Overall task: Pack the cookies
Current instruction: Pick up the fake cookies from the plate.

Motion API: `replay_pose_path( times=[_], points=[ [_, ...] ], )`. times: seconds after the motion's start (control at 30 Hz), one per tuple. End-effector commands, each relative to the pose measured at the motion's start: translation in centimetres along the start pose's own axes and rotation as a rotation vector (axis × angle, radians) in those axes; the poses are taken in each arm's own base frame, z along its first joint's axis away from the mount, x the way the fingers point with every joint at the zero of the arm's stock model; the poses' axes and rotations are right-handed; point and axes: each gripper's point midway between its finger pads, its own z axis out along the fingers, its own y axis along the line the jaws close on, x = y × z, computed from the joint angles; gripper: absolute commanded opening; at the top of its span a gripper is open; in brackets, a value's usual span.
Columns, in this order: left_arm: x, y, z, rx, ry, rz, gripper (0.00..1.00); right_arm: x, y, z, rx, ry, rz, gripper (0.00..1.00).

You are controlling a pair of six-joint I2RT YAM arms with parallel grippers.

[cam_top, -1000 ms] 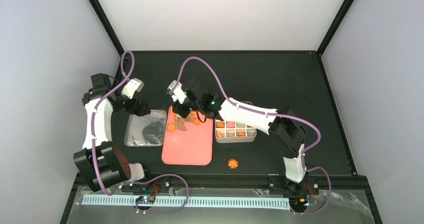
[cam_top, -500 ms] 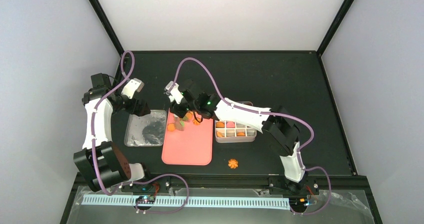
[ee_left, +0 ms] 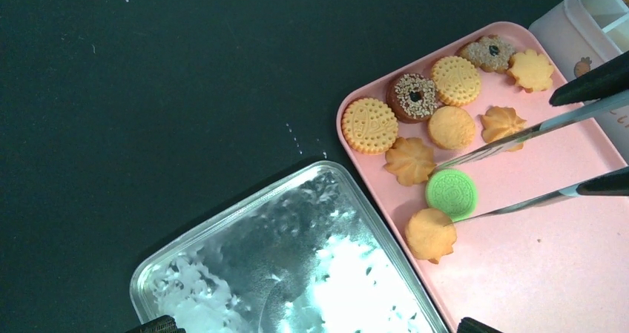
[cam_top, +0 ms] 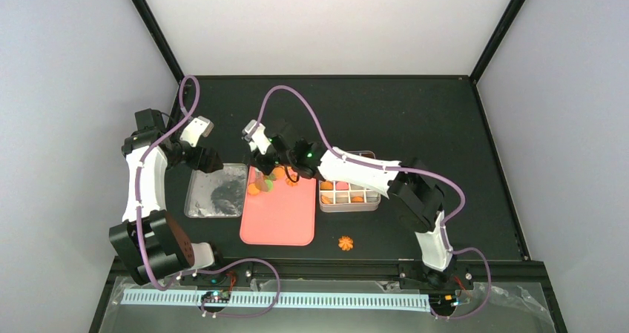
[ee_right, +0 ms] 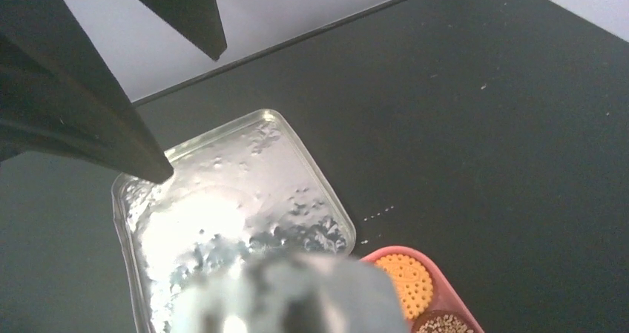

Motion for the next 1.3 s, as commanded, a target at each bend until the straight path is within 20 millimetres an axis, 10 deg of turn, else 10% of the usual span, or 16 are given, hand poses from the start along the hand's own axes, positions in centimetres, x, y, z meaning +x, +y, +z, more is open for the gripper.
replay_pose_path(
  times=[0.0, 0.37, 0.73, 0.9, 1.27],
  points=[
    [0.1, 0.2, 0.0, -0.003, 0.003, 0.008, 0.99, 1.6, 0.2, 0.5, 0.002, 0.012, 0.003, 0.37],
    [-0.1, 0.0, 0.0, 0.008, -0.005, 0.003, 0.99, 3.1, 0.4, -1.3, 0.023, 0.021, -0.005, 0.38],
    [0.0, -0.1, -0.3, -0.001, -0.003, 0.013, 0.99, -0.9, 0.7, -1.9, 0.021, -0.064, -0.024, 0.22],
    [0.0, -0.1, -0.3, 0.002, -0.005, 0.012, 0.99, -1.2, 0.5, -1.2, 0.028, -0.059, -0.029, 0.41],
    [0.3, -0.1, -0.2, -0.004, 0.005, 0.019, 0.99, 0.6, 0.2, 0.4, 0.031, -0.027, -0.013, 0.40]
  ],
)
